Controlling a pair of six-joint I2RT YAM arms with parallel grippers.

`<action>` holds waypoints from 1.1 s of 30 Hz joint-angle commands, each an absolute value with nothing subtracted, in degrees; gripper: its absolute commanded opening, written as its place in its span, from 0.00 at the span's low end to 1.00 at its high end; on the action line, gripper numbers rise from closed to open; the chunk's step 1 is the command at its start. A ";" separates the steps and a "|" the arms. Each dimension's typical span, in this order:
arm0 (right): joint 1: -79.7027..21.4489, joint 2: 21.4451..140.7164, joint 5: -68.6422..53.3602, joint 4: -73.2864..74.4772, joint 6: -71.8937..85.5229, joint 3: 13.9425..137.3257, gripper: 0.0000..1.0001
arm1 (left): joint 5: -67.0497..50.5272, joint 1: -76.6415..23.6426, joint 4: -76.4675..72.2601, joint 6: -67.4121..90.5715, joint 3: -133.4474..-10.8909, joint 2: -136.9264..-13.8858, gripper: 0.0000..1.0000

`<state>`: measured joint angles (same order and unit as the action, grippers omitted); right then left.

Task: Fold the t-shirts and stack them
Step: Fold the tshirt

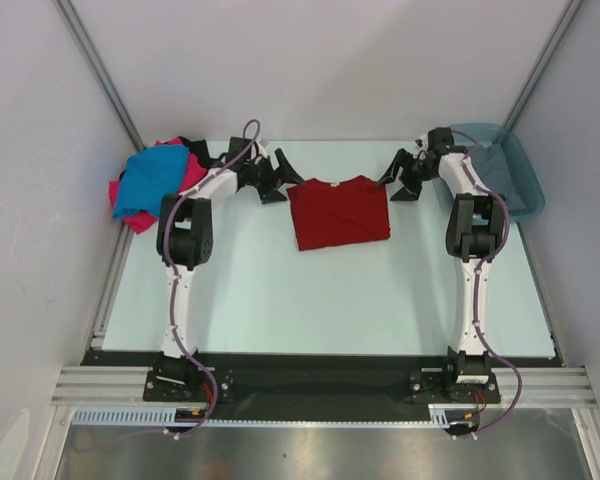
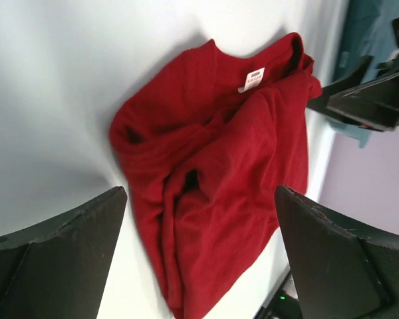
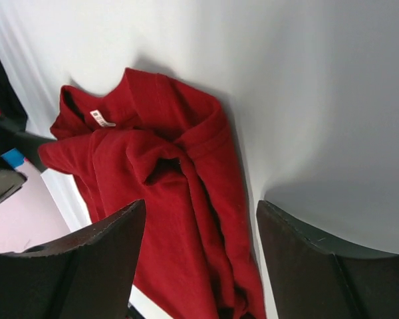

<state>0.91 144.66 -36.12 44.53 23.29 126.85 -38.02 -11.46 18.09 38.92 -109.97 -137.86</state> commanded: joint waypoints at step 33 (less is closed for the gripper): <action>-6.15 129.30 -38.41 55.28 13.54 95.64 0.03 | -49.83 -16.61 29.52 31.56 -91.51 -126.13 1.00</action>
<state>-5.56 134.08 -41.98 47.94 17.21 100.92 -49.84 -15.86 19.92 38.33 -96.60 -132.75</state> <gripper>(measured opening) 0.168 0.996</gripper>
